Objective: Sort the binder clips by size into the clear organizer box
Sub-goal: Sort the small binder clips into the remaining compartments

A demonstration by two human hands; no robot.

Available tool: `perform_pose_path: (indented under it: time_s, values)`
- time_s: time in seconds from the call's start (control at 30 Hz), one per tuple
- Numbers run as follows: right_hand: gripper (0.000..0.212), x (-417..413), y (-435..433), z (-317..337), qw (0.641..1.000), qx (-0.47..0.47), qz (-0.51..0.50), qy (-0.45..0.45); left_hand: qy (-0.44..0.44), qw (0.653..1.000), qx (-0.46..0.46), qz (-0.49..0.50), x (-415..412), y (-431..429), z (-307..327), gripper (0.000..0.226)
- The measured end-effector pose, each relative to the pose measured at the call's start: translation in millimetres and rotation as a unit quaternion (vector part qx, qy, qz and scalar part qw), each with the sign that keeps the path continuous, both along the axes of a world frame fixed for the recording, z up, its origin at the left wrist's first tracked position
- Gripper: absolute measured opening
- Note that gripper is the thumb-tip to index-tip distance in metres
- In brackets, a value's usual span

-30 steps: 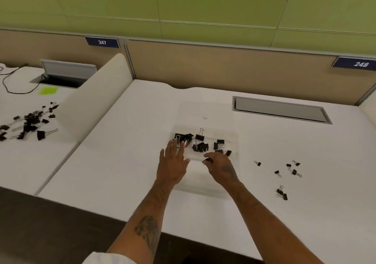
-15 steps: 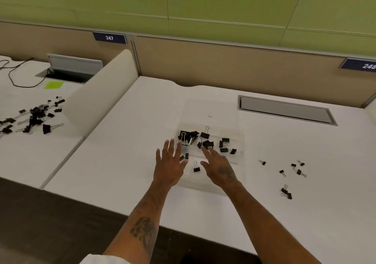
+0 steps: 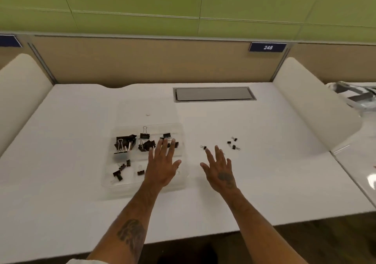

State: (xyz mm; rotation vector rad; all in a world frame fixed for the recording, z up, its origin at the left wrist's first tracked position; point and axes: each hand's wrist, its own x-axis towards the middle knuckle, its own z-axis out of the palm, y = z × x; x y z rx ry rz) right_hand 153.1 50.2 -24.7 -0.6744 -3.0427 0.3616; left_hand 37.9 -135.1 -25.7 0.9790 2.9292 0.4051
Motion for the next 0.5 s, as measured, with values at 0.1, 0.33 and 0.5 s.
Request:
perform_pose_path:
  time_s: [0.1, 0.33, 0.5]
  values:
    - [0.079, 21, 37, -9, 0.999, -0.022, -0.031, -0.015, -0.001, 1.000, -0.004, -0.020, 7, 32, -1, 0.072]
    - [0.049, 43, 114, -21, 0.998, -0.028, -0.059, -0.026, 0.002, 0.999, -0.009, -0.031, 24, 96, -11, 0.077]
    - [0.046, 35, 155, -29, 0.997, -0.048, -0.047, -0.024, -0.037, 0.999, -0.015, -0.021, 32, 125, -20, 0.072]
